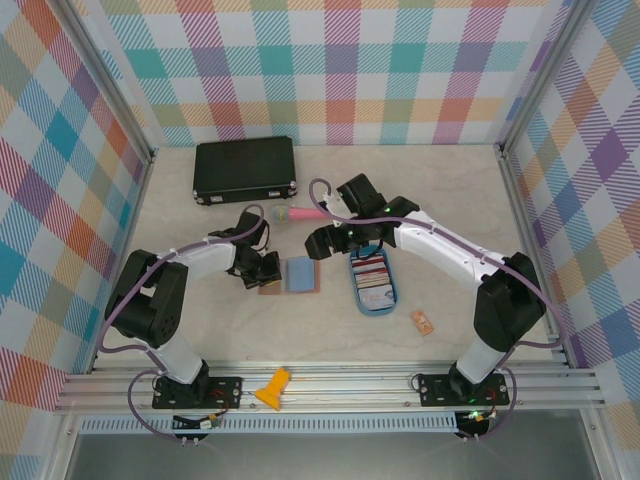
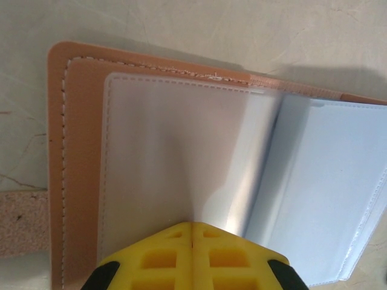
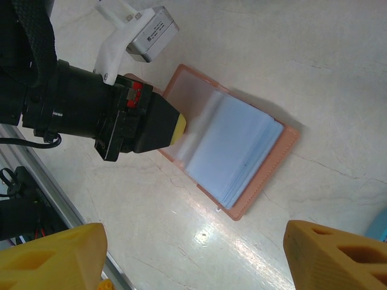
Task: Put the credit cards into the card holder
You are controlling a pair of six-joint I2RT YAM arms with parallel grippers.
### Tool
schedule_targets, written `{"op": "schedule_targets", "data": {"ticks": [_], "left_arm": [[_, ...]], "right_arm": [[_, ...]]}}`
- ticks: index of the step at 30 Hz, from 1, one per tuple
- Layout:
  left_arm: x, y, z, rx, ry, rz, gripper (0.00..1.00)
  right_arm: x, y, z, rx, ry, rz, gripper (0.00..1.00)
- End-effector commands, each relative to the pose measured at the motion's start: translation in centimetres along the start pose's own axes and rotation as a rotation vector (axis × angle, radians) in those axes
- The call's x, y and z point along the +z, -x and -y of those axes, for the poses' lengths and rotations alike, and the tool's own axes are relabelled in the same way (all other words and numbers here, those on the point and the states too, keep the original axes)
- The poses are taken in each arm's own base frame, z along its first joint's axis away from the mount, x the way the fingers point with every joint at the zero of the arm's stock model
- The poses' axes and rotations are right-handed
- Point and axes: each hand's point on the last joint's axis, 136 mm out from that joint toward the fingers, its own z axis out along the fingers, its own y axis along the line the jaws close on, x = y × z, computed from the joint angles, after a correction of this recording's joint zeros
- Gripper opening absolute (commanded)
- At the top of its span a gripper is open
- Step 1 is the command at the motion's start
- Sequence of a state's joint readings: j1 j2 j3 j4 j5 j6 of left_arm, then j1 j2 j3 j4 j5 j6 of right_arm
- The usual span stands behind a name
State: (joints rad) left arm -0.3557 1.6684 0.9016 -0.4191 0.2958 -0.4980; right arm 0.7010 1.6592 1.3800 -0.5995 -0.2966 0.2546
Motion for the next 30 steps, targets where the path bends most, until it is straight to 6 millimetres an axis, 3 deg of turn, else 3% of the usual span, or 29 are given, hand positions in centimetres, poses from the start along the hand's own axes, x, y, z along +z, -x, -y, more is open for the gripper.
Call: {"op": "schedule_targets", "data": {"ticks": [1, 6, 13, 23, 30], "left_arm": [[0.2, 0.6, -0.5, 0.018, 0.016, -0.006, 0.00], [-2.8, 1.7, 1.4, 0.070, -0.032, 0.058, 0.00], [-5.5, 1.1, 1.0, 0.062, -0.034, 0.087, 0.00], [-4.5, -0.4, -0.3, 0.055, -0.072, 0.107, 0.00], [-4.1, -0.5, -1.2, 0.003, -0.068, 0.151, 0.00]], "right_arm": [[0.1, -0.4, -0.1, -0.006, 0.002, -0.006, 0.78], [0.1, -0.6, 0.3, -0.012, 0.009, 0.004, 0.79], [-1.1, -0.1, 0.6, -0.045, 0.073, 0.075, 0.79], [-3.0, 0.1, 0.6, -0.144, 0.154, 0.168, 0.80], [-0.7, 0.1, -0.3, -0.271, 0.135, 0.057, 0.78]]}}
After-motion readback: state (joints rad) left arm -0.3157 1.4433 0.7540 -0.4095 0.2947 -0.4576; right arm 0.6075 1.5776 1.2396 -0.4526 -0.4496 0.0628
